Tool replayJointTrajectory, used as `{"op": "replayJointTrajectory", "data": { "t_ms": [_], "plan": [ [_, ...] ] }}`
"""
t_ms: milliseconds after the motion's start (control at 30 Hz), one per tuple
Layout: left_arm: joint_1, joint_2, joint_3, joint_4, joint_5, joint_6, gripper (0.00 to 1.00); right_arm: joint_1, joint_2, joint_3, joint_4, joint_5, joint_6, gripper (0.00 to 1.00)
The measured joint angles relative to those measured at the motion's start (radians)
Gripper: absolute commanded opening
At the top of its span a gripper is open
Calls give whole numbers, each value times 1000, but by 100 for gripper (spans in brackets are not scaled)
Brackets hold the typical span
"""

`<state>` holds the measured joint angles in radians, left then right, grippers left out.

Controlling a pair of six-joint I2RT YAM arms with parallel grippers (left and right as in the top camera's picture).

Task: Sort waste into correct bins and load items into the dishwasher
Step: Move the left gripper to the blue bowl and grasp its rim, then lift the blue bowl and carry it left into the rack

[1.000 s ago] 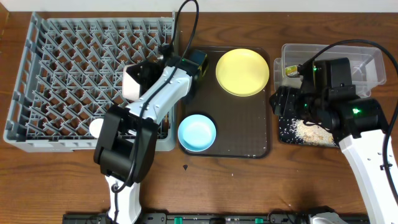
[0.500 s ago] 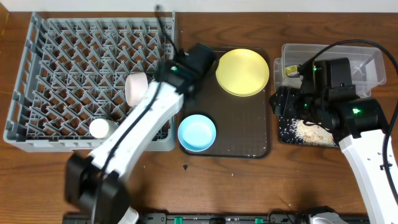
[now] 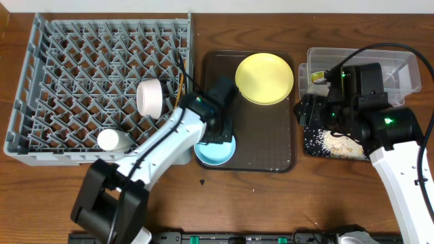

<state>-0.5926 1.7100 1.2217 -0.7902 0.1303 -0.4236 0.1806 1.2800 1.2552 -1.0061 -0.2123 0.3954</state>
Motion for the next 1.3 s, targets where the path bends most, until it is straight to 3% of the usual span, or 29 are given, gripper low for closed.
{"op": "replayJointTrajectory", "data": {
  "t_ms": [167,400,567,900,1133,1300],
  "plan": [
    [-43,4,-129,259,22,-42,8,0,0,0,0,0,0,69],
    [-172,5,-156,509,98,-44,8,0,0,0,0,0,3,68],
    [-198,0,-146,425,122,-34,8,0,0,0,-3,0,4,69],
    [-115,-104,-130,204,-66,-24,8,0,0,0,-3,0,4,69],
    [-116,54,-148,305,-58,-25,8,0,0,0,-3,0,4,69],
    [-116,100,-160,510,175,-24,8,0,0,0,-3,0,4,69]
  ]
}}
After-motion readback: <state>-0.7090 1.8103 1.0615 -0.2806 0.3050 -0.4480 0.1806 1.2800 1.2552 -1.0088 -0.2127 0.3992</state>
